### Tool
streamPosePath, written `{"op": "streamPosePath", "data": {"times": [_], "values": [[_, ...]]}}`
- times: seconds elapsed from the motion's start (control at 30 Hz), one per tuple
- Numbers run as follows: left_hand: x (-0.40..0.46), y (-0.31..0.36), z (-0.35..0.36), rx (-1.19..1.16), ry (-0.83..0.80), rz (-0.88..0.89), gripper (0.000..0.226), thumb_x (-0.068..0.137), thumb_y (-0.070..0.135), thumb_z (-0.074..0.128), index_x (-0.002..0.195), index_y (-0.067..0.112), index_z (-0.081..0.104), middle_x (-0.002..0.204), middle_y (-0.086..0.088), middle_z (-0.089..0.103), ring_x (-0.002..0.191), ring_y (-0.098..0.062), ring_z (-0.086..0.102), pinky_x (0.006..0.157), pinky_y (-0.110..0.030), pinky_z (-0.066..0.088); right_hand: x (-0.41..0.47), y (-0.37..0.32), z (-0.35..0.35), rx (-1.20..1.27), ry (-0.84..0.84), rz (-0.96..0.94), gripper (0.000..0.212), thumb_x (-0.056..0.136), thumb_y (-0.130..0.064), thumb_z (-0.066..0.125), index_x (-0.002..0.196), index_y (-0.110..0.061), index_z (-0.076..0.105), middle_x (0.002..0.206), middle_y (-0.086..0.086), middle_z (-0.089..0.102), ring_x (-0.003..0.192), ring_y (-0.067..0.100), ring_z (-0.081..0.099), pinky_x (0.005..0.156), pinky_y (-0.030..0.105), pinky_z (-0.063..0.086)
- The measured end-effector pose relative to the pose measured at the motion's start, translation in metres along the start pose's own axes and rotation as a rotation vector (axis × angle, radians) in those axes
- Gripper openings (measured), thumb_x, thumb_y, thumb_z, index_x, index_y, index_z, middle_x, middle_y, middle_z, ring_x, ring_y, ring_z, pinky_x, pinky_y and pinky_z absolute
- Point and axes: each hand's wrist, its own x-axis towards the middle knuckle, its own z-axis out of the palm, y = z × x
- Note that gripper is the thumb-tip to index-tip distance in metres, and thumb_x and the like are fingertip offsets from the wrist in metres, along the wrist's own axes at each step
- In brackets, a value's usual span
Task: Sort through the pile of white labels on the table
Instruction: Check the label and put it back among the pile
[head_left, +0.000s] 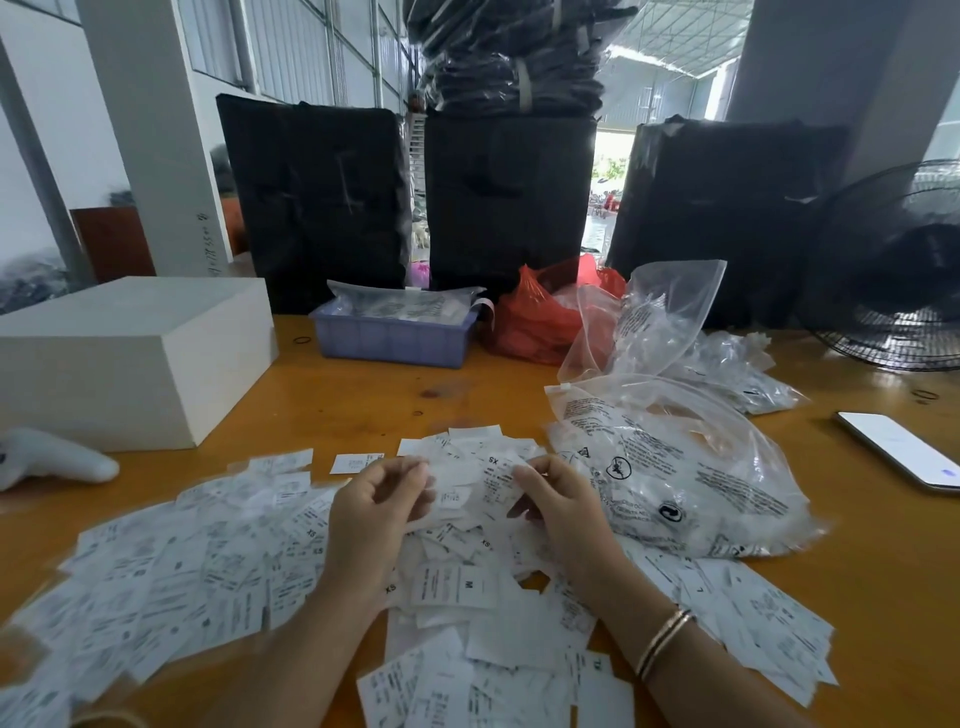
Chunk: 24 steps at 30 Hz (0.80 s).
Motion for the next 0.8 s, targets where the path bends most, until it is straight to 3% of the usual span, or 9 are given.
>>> {"op": "streamPosePath", "data": {"times": [0.13, 0.27, 0.37, 0.47, 0.57, 0.7, 0.8], "values": [[-0.001, 0.001, 0.001, -0.013, -0.038, 0.009, 0.008, 0.087, 0.016, 0.064, 0.093, 0.012, 0.066, 0.080, 0.007, 0.073, 0.071, -0.007, 0.070, 0.058, -0.013, 0.052, 0.000, -0.001, 0.002, -0.033, 0.001, 0.006, 0.017, 0.089, -0.030, 0.064, 0.085, -0.015, 0.058, 0.059, 0.002, 0.065, 0.045, 0.008, 0.050, 0.046, 0.024, 0.038], [-0.003, 0.002, 0.002, -0.014, -0.070, 0.019, 0.014, 0.086, 0.008, 0.065, 0.095, 0.018, 0.064, 0.082, 0.003, 0.073, 0.074, -0.007, 0.070, 0.060, -0.012, 0.052, 0.001, -0.001, 0.002, -0.031, 0.048, 0.014, 0.009, 0.088, -0.017, 0.066, 0.086, -0.014, 0.058, 0.067, 0.000, 0.062, 0.045, 0.001, 0.049, 0.043, 0.017, 0.037], [-0.004, 0.002, 0.003, -0.026, -0.089, 0.011, 0.021, 0.086, 0.007, 0.064, 0.098, 0.024, 0.064, 0.082, 0.005, 0.073, 0.078, -0.007, 0.070, 0.061, -0.012, 0.052, 0.000, 0.001, -0.001, 0.083, 0.077, 0.009, 0.005, 0.088, -0.017, 0.064, 0.083, -0.015, 0.064, 0.070, -0.002, 0.059, 0.055, 0.006, 0.047, 0.050, 0.017, 0.040], [-0.005, 0.003, 0.003, -0.040, -0.096, -0.010, 0.021, 0.088, 0.009, 0.062, 0.097, 0.028, 0.067, 0.085, 0.008, 0.074, 0.083, -0.003, 0.070, 0.064, -0.011, 0.052, 0.000, -0.001, -0.005, 0.301, 0.124, 0.022, 0.019, 0.086, -0.011, 0.064, 0.073, -0.024, 0.069, 0.072, -0.006, 0.064, 0.063, 0.005, 0.053, 0.056, 0.014, 0.045], [-0.006, 0.003, 0.003, -0.040, -0.100, -0.005, 0.016, 0.089, 0.013, 0.062, 0.093, 0.027, 0.070, 0.084, 0.009, 0.075, 0.084, -0.002, 0.070, 0.066, -0.009, 0.052, 0.002, -0.004, -0.008, 0.442, 0.127, 0.024, 0.029, 0.086, -0.008, 0.064, 0.067, -0.028, 0.072, 0.078, -0.008, 0.069, 0.074, 0.009, 0.057, 0.072, 0.023, 0.045], [-0.005, 0.004, 0.004, -0.035, -0.095, -0.003, 0.010, 0.086, 0.017, 0.065, 0.089, 0.026, 0.070, 0.080, 0.007, 0.075, 0.079, -0.004, 0.070, 0.063, -0.010, 0.052, 0.004, -0.003, -0.008, 0.621, 0.028, 0.039, 0.023, 0.084, -0.004, 0.062, 0.092, -0.020, 0.077, 0.092, 0.005, 0.074, 0.079, 0.018, 0.069, 0.066, 0.024, 0.054], [-0.005, 0.004, 0.005, 0.002, -0.102, -0.001, 0.006, 0.083, 0.020, 0.068, 0.089, 0.020, 0.071, 0.077, 0.007, 0.074, 0.075, -0.003, 0.069, 0.059, -0.008, 0.049, 0.004, -0.001, -0.009, 0.650, -0.041, -0.005, 0.040, 0.080, -0.006, 0.064, 0.115, -0.026, 0.066, 0.086, 0.004, 0.067, 0.076, 0.018, 0.065, 0.068, 0.027, 0.055]]}}
